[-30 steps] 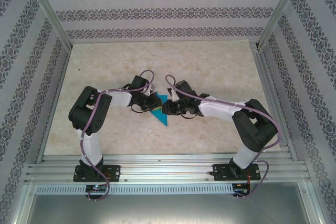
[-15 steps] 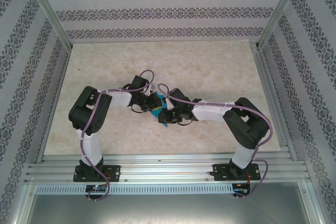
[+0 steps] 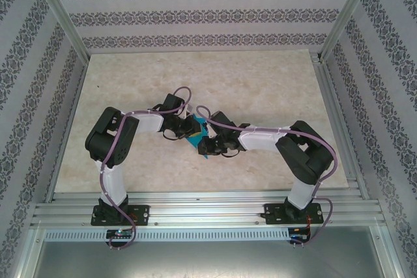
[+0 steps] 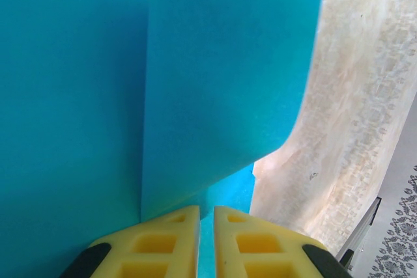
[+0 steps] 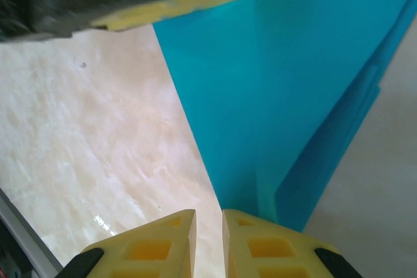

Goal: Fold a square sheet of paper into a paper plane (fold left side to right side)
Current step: Fourth fold the wing at the center of the table.

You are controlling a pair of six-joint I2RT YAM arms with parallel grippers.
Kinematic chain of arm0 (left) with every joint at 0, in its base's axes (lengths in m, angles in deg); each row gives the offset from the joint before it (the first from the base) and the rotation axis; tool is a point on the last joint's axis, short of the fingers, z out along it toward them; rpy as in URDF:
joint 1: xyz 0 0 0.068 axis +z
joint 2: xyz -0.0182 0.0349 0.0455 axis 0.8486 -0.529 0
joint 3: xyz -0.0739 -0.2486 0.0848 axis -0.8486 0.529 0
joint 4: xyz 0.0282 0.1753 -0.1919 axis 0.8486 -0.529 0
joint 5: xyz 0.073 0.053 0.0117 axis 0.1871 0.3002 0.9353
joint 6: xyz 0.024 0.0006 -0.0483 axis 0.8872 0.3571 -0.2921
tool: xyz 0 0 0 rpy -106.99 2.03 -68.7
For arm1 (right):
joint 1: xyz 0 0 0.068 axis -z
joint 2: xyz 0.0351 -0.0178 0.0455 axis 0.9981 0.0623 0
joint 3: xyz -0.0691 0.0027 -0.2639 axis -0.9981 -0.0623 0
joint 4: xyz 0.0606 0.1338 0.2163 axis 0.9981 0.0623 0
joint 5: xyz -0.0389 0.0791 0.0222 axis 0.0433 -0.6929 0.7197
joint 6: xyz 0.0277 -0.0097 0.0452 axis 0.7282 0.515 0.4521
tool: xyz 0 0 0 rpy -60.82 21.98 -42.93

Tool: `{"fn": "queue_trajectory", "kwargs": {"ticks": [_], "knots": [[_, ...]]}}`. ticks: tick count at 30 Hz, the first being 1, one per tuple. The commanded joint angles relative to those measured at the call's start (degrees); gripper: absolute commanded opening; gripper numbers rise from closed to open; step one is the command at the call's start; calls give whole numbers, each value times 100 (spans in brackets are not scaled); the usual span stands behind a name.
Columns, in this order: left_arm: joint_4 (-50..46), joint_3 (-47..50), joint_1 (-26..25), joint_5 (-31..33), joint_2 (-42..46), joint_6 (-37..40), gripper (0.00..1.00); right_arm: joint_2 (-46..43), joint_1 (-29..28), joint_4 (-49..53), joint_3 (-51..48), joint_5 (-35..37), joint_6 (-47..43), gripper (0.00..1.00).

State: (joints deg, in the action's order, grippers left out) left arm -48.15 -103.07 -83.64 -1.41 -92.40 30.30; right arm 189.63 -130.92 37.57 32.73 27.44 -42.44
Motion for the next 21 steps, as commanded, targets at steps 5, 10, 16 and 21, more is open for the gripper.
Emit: {"fn": "queue_trajectory", "kwargs": {"ticks": [5,10,16,21], "knots": [[-148,88,-64,296,-321,54,16,59,45,-112,-248,80,64,18],[-175,66,-62,331,-329,63,16,85,2,-127,-322,7,121,18],[-181,38,-62,347,-357,63,15,-60,-117,-361,-590,-109,304,18],[-195,32,-62,336,-359,70,15,-455,-7,-268,-414,-109,206,19]]}}
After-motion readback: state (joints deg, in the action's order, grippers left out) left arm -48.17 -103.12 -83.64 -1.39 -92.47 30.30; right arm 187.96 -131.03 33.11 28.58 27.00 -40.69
